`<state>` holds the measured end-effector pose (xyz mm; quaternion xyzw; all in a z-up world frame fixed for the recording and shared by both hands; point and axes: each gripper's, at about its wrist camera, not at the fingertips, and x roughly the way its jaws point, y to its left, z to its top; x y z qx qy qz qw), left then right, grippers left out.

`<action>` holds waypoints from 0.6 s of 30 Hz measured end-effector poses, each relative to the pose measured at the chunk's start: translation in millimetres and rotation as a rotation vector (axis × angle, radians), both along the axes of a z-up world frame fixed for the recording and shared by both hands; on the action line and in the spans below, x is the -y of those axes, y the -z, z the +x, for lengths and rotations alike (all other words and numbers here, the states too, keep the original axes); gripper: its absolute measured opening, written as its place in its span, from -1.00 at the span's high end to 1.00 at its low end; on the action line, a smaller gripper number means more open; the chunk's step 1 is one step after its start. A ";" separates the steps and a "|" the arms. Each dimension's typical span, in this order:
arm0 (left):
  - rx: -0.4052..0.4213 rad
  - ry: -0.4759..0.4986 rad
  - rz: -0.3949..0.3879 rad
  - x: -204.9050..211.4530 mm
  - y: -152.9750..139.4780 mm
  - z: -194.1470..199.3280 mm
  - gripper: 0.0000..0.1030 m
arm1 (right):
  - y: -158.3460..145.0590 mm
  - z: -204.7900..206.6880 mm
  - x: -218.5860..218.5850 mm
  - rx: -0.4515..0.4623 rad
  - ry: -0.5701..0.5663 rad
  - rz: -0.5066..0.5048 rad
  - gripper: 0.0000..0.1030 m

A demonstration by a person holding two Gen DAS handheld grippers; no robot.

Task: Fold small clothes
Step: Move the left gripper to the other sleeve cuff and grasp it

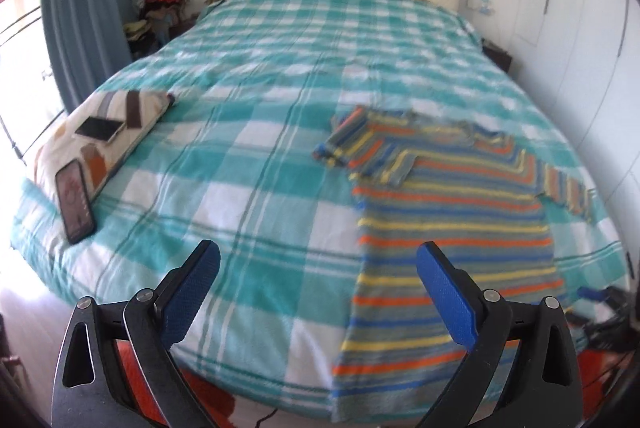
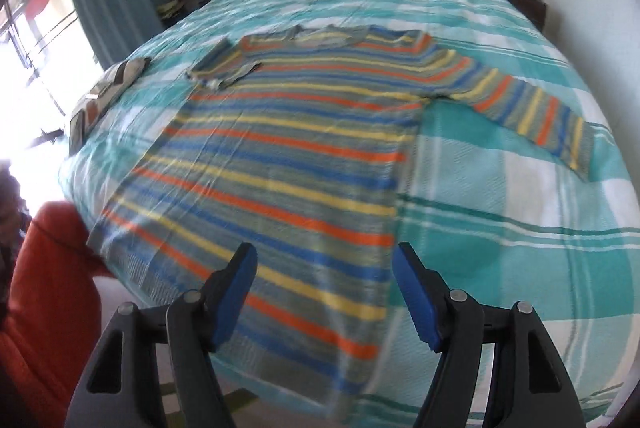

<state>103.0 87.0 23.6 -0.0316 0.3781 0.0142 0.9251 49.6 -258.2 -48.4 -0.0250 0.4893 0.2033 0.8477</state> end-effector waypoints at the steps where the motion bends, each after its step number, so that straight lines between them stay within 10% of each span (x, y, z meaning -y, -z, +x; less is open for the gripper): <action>1: 0.018 0.046 -0.017 7.0 -8.3 11.4 -0.95 | 8.4 -2.1 -9.0 -0.010 -0.025 -0.014 -0.36; 8: -0.087 0.358 -0.021 65.1 20.9 130.4 -0.93 | 42.8 -11.6 -27.0 -0.051 -0.050 -0.108 -0.36; 13: -0.165 0.505 0.231 104.9 95.2 183.2 -0.71 | 48.4 -10.2 -22.0 -0.071 -0.023 -0.095 -0.36; 18: -0.303 0.578 0.322 108.6 158.5 213.9 -0.35 | 52.0 -10.9 -22.3 -0.080 -0.013 -0.095 -0.37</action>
